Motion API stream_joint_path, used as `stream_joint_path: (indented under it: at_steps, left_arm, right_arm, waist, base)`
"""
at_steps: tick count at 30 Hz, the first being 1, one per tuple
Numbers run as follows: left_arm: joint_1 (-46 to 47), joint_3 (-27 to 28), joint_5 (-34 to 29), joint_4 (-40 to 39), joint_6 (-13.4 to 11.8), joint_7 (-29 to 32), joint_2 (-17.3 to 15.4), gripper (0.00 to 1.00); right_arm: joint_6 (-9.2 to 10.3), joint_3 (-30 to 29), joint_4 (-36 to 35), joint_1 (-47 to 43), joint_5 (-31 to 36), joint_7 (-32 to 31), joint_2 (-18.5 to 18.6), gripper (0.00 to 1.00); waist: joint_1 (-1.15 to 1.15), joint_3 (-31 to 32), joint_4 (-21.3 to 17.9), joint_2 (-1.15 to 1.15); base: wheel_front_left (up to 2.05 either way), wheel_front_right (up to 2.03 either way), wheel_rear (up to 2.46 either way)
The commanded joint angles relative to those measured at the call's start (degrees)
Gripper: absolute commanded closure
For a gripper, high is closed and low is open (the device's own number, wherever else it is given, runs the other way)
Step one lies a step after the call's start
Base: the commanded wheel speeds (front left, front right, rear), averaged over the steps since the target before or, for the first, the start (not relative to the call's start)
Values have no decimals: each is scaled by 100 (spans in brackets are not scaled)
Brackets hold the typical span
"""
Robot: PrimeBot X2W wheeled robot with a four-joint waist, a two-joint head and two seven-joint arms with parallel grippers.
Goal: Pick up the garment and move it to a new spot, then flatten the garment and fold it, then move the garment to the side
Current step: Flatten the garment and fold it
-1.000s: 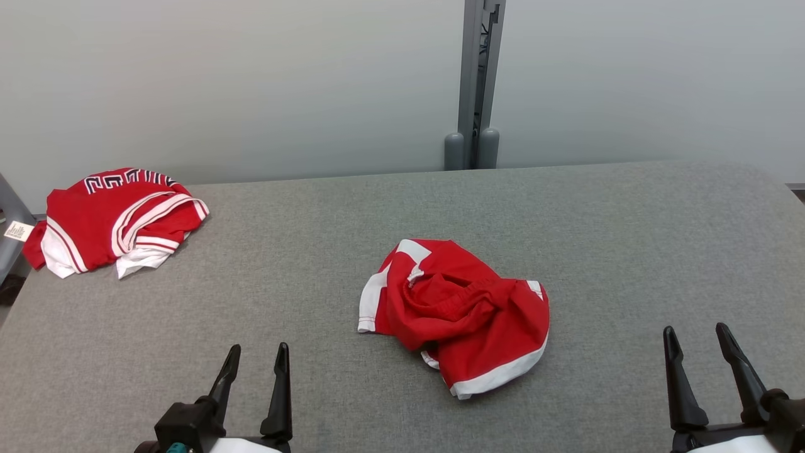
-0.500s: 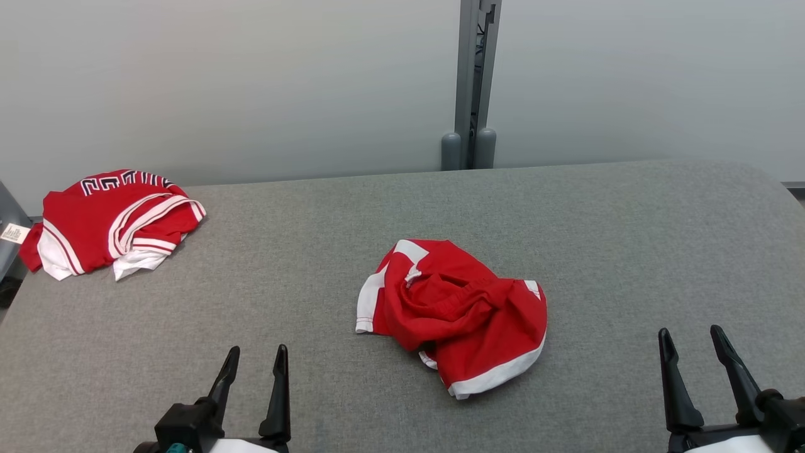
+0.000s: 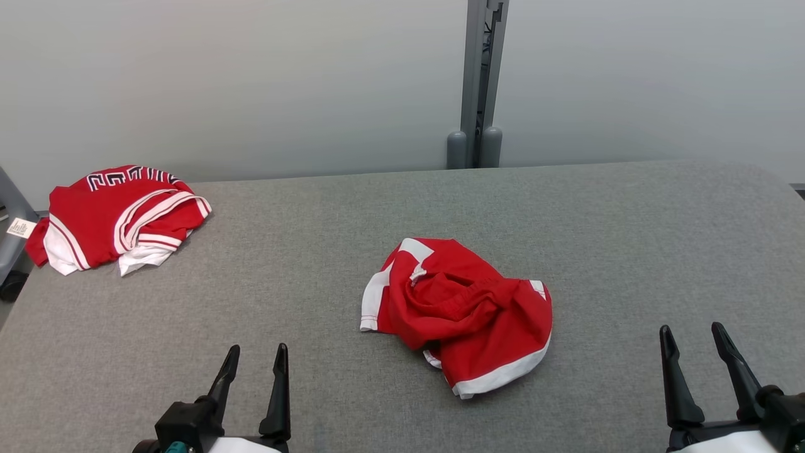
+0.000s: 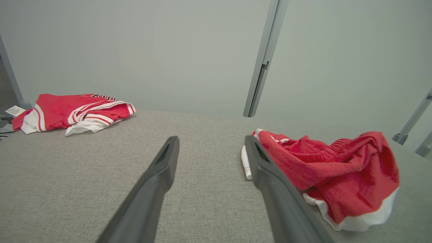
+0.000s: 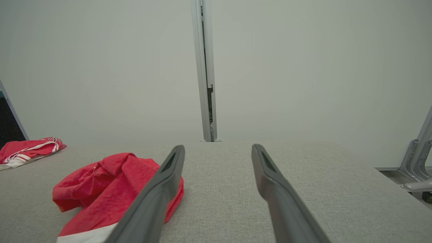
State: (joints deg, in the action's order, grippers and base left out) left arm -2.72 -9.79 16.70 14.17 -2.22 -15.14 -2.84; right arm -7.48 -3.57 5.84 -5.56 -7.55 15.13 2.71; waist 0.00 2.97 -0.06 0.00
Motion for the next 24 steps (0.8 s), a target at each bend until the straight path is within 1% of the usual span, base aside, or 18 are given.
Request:
stream_joint_path:
  at_steps: [1, 9, 13, 18, 24]
  left_arm:
    - [104, 15, -5, -27, 14, -1, -14, 0]
    - [130, -73, 22, -60, -17, -1, -14, 0]
    - [197, -103, 20, -74, -21, -1, -15, 0]
    - [237, -139, 37, -81, -23, -1, -15, 0]
    - [263, -177, 43, -73, -20, -1, -15, 0]
  right_arm:
    - [-3, -29, 22, 87, 12, 4, 34, 0]
    - [-3, 66, 186, 475, 228, 4, 34, 0]
    - [-3, 93, 513, 765, 303, 5, 34, 0]
    - [-3, 75, 1416, 1209, 307, 4, 35, 0]
    - [-3, 276, 2632, 1756, 153, 1, 35, 0]
  waist:
    - [0, -8, 17, 0]
    - [0, -73, 120, 0]
    - [0, -136, 247, 0]
    - [0, -224, 456, 0]
    - [0, -339, 762, 0]
  base:
    - [0, 0, 0]
    - [0, 0, 0]
    - [0, 0, 0]
    - [0, 0, 0]
    - [0, 0, 0]
